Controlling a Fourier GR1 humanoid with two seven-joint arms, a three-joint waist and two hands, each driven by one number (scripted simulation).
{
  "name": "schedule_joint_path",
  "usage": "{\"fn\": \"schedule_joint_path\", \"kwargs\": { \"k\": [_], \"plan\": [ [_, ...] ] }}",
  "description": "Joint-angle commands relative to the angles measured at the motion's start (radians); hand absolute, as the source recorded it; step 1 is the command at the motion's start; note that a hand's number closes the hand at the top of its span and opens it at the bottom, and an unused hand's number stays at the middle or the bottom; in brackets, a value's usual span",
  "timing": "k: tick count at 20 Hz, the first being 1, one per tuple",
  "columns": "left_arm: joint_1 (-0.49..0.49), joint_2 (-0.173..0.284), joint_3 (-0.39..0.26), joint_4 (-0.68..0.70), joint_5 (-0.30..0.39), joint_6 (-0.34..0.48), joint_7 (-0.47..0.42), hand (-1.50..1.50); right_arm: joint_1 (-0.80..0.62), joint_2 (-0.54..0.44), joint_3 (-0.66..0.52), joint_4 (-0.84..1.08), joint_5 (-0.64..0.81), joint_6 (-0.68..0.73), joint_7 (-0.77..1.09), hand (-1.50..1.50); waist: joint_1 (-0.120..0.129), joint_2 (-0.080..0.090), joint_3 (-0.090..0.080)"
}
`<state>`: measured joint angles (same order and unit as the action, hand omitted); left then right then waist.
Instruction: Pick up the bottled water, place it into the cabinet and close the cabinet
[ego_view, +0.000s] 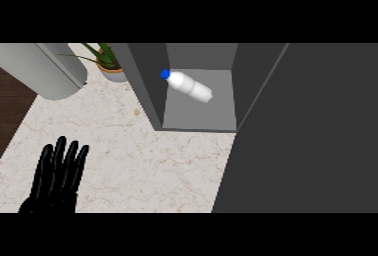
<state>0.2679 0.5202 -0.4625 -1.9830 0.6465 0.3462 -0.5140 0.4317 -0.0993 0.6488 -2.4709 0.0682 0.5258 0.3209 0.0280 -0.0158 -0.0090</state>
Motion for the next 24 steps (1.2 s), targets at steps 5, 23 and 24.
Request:
{"fn": "schedule_joint_path", "kwargs": {
  "k": [5,23,24],
  "plan": [
    [0.065,0.044,0.047,-0.013,0.039,-0.076,-0.029,-1.5,-0.248,0.094,0.205,0.06,0.151,-0.18,0.118,1.5,0.013,0.006,-0.003],
    [0.121,0.094,0.108,-0.037,0.072,-0.17,-0.068,-1.5,-0.425,0.09,0.139,0.133,0.078,-0.18,0.18,1.5,0.065,0.018,-0.005],
    [0.105,0.087,0.102,-0.029,0.074,-0.168,-0.06,-1.5,-0.425,0.09,0.137,0.131,0.064,-0.185,0.167,1.5,0.053,0.024,-0.005]
  ]
}}
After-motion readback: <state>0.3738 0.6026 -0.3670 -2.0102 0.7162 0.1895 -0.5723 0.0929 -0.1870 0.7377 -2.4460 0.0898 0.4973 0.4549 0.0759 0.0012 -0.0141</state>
